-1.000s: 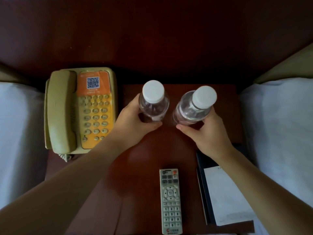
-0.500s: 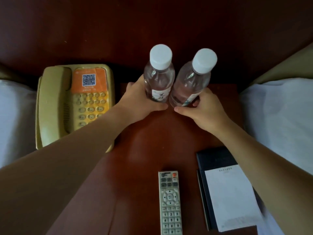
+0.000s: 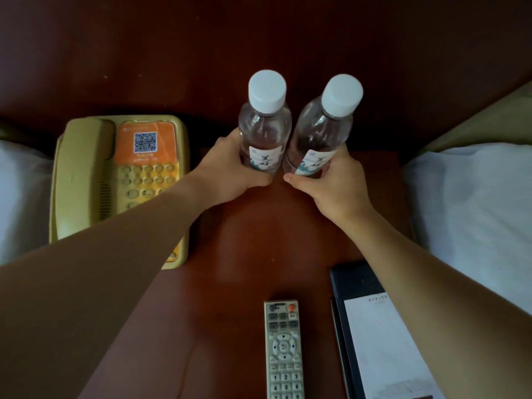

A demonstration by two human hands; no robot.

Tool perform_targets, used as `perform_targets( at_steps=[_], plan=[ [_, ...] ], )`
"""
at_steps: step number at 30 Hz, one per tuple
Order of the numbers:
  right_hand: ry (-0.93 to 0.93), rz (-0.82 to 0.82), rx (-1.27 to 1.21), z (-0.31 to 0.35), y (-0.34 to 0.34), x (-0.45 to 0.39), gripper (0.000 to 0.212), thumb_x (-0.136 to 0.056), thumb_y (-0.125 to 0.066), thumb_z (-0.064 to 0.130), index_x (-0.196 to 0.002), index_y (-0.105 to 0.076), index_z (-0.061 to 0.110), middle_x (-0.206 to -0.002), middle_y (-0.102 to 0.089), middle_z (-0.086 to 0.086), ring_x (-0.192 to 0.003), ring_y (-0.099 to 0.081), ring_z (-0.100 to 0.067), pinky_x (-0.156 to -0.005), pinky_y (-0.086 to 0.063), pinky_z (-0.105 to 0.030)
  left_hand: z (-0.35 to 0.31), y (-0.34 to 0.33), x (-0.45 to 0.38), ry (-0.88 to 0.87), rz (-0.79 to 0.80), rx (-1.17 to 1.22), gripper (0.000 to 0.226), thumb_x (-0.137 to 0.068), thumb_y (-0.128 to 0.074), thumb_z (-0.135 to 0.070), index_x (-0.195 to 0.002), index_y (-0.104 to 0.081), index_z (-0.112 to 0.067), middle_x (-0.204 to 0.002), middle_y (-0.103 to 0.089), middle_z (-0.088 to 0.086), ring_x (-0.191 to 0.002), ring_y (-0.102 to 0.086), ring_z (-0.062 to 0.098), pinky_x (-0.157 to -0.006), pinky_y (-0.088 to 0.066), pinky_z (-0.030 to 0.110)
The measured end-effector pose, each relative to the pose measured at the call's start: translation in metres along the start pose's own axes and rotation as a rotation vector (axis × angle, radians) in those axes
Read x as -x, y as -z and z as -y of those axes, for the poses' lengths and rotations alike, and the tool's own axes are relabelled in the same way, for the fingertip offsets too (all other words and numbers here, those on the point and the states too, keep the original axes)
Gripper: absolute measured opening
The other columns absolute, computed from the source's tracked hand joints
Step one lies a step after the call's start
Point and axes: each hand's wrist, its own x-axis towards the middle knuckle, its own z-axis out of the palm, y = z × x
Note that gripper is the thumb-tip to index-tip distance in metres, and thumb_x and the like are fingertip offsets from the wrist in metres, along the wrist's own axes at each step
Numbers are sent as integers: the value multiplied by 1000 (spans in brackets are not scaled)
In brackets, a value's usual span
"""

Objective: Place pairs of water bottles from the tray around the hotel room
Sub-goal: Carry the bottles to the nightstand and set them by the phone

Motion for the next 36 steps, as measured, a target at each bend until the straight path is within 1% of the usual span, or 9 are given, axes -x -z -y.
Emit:
perform_targets(
  at_steps=[3, 6, 17, 21, 25, 27, 30, 33, 36],
  plan=[
    [-22, -59, 2, 1, -6, 3, 74, -58, -85, 46, -119, -54, 19, -113, -70, 8, -106, -67, -12, -88, -57, -42, 5, -5, -3, 30, -37, -38, 72, -50, -81, -35, -119, -64, -31, -111, -70, 0, -110, -64, 15, -94, -55, 32],
    [-26, -95, 11, 3, -9, 4, 71, -59, -86, 46, -117, -54, 21, -111, -71, 9, -104, -67, -11, -85, -57, -43, 10, -7, -7, 35, -43, -47, 69, -48, -80, -37, -115, -65, -34, -105, -72, -3, -113, -61, 23, -97, -53, 43],
    [-19, -125, 56, 5, -10, 6, 73, -58, -83, 52, -117, -54, 21, -110, -70, 8, -103, -67, -13, -80, -57, -42, 10, -10, -8, 21, -74, -41, 62, -45, -79, -33, -106, -67, -27, -96, -74, -5, -109, -63, 23, -93, -55, 47],
    [-53, -25, 24, 9, -4, 6, 84, -56, -84, 50, -126, -45, 26, -119, -66, 9, -111, -63, -11, -88, -56, -42, 3, -10, 3, 25, -86, 18, 85, -45, -86, -28, -124, -55, -29, -122, -65, -5, -115, -61, 14, -96, -55, 37],
    [-81, 54, -19, 26, 19, 13, 110, -55, -88, 44, -145, -26, 27, -146, -42, 4, -131, -47, -12, -102, -49, -44, -18, -5, 41, 27, -266, 72, 107, -55, -91, -32, -145, -33, -29, -147, -40, -2, -125, -49, 14, -100, -48, 31],
    [-110, 57, 53, 43, 38, 20, 114, -59, -87, 43, -150, -19, 27, -154, -31, 2, -136, -41, -17, -105, -46, -46, -39, 3, 69, 48, -358, 108, 95, -65, -89, -29, -145, -37, -24, -143, -44, -3, -121, -50, 11, -99, -48, 29],
    [-123, 24, 56, 86, 74, 33, 102, -65, -84, 43, -147, -26, 26, -149, -40, 3, -124, -52, -18, -98, -50, -42, -91, 26, 113, 25, -464, 99, 50, -75, -81, -29, -119, -60, -23, -109, -62, -12, -99, -61, 8, -83, -52, 22],
    [-60, -34, 91, 149, 120, 51, 67, -73, -77, 44, -130, -48, 26, -113, -61, 10, -90, -61, -9, -75, -51, -30, -161, 63, 152, -115, -555, 69, 20, -73, -73, -37, -87, -68, -25, -78, -67, -9, -70, -61, 8, -63, -46, 18],
    [33, -103, 49, 222, 167, 73, 33, -77, -75, 39, -104, -62, 26, -77, -64, 12, -65, -60, -5, -56, -47, -23, -233, 101, 187, -245, -563, 62, 12, -74, -76, -31, -77, -66, -26, -74, -68, -6, -67, -62, 10, -61, -49, 20]
  ],
)
